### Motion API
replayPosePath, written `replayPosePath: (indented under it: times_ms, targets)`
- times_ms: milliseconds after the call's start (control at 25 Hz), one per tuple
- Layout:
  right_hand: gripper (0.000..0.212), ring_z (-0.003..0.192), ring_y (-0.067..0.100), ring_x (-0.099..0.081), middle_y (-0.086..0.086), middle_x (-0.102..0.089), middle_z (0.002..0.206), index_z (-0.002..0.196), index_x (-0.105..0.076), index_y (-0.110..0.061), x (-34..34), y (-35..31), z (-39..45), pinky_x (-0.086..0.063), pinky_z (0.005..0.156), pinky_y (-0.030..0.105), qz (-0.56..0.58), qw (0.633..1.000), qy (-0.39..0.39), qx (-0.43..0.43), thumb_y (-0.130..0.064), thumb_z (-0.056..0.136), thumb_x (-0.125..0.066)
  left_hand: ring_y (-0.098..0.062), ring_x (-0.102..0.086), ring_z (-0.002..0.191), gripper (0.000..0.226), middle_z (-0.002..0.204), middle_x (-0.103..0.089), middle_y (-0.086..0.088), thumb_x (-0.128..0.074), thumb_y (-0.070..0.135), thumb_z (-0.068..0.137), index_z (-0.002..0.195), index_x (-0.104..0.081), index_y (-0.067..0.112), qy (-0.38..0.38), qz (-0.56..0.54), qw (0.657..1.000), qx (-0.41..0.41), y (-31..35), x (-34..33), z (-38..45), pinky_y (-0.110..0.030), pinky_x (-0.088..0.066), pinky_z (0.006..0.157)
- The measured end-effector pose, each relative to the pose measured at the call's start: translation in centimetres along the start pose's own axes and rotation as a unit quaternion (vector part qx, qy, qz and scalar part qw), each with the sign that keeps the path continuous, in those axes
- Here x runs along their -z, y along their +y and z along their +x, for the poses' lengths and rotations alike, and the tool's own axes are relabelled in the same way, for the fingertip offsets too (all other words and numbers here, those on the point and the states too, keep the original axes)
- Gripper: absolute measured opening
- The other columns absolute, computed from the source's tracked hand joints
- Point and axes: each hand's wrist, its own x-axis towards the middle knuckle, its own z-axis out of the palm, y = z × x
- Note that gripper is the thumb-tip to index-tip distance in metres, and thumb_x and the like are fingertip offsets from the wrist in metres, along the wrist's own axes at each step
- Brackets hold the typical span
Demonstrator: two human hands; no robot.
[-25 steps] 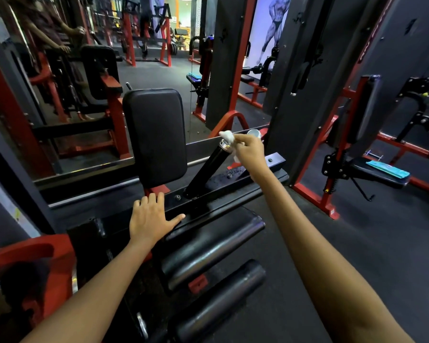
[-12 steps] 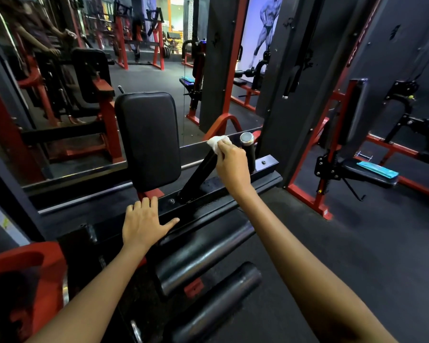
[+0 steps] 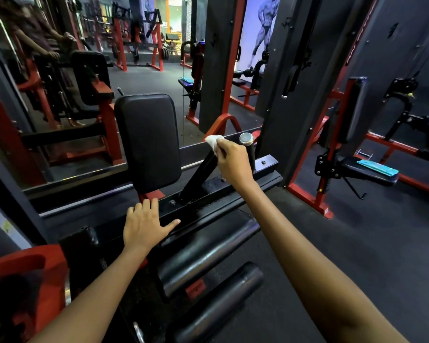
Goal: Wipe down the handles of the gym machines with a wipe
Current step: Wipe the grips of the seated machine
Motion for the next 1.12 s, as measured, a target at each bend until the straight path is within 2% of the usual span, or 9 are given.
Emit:
replayPosePath:
  times_ms: [160,320,400,480,600,760,880,1000,1120]
  targets:
    - [0.026,0.048,0.004,-0.040,0.001,-0.051,0.057,0.074,-0.063,-0.005,0.4,1.2,0.2,-0.031,0.056,0.023,0.058,0.993,-0.007,-0.105,-0.013,0.094,-0.049,-0.029,-0.058,0.071,0.083,0.079,-0.059,-0.012,-0.042,0.080,0.074,0.097,-0.060,0.003,0.001,0.001,1.000,-0.005,0.0,0.0,0.0,-0.040,-0.045,0.063]
    - [0.012,0.065,0.008,-0.047,0.010,-0.062,0.076,0.073,-0.059,-0.001,-0.3,0.5,-1.4,-0.034,0.062,0.018,-0.026,0.997,0.052,0.048,0.001,0.085,-0.055,-0.028,-0.058,0.072,0.083,0.081,-0.060,-0.011,-0.042,0.081,0.074,0.098,-0.060,0.004,-0.004,0.010,1.000,0.004,0.0,-0.1,0.1,-0.039,-0.044,0.064]
    - [0.009,0.080,0.017,-0.057,0.008,-0.063,0.095,0.084,-0.060,0.000,-0.7,0.2,-0.7,-0.045,0.069,0.025,-0.055,0.994,0.010,0.093,-0.002,0.087,-0.052,-0.028,-0.059,0.071,0.084,0.080,-0.060,-0.011,-0.037,0.082,0.074,0.097,-0.060,0.004,-0.002,0.011,1.000,0.000,-0.1,-0.2,0.1,-0.039,-0.045,0.064]
    - [0.019,0.091,0.026,-0.060,0.011,-0.064,0.104,0.098,-0.062,-0.001,-0.8,0.4,0.6,-0.049,0.075,0.037,-0.082,0.994,-0.046,0.052,-0.012,0.094,-0.047,-0.029,-0.059,0.072,0.081,0.080,-0.060,-0.012,-0.045,0.079,0.073,0.097,-0.060,0.003,-0.001,0.004,1.000,-0.002,-0.1,-0.2,0.1,-0.039,-0.046,0.065]
    - [0.031,0.078,0.025,-0.059,0.015,-0.066,0.087,0.096,-0.064,-0.001,-0.4,0.9,1.5,-0.041,0.067,0.030,0.012,0.994,-0.072,-0.084,-0.026,0.097,-0.046,-0.030,-0.059,0.071,0.082,0.079,-0.060,-0.012,-0.041,0.080,0.074,0.095,-0.060,0.002,-0.009,-0.011,1.000,-0.001,0.0,-0.3,0.1,-0.039,-0.046,0.064]
    - [0.026,0.067,0.010,-0.054,0.006,-0.066,0.077,0.107,-0.069,-0.003,-0.9,0.8,-0.6,-0.035,0.061,0.018,0.141,0.977,0.049,-0.154,-0.020,0.094,-0.054,-0.029,-0.059,0.071,0.088,0.079,-0.060,-0.011,-0.025,0.080,0.071,0.097,-0.061,0.003,-0.020,-0.011,1.000,0.003,-0.2,-0.5,0.2,-0.039,-0.045,0.063]
    - [0.023,0.057,0.008,-0.050,0.008,-0.065,0.073,0.100,-0.069,0.004,-0.9,1.6,-1.8,-0.035,0.057,0.007,0.182,0.963,0.118,-0.156,-0.014,0.087,-0.064,-0.029,-0.060,0.072,0.095,0.080,-0.061,-0.011,-0.020,0.083,0.073,0.100,-0.062,0.002,-0.019,-0.017,1.000,0.011,-0.1,-0.5,0.2,-0.038,-0.047,0.064]
    - [0.020,0.071,0.005,-0.054,0.010,-0.067,0.086,0.099,-0.070,0.003,0.8,3.3,-1.2,-0.037,0.064,0.003,0.161,0.978,0.090,-0.101,-0.007,0.083,-0.067,-0.029,-0.062,0.073,0.103,0.081,-0.063,-0.010,-0.009,0.086,0.075,0.101,-0.063,0.003,-0.010,-0.035,0.999,0.013,-0.3,-0.9,0.3,-0.040,-0.047,0.065]
    - [0.018,0.081,0.015,-0.058,0.012,-0.065,0.094,0.101,-0.069,0.002,3.6,6.0,1.0,-0.038,0.068,0.006,0.061,0.991,0.119,-0.032,-0.004,0.085,-0.063,-0.030,-0.062,0.094,0.091,0.104,-0.063,-0.010,-0.028,0.084,0.077,0.115,-0.059,0.006,0.002,-0.082,0.995,0.062,0.3,-0.7,0.8,-0.046,-0.044,0.080]
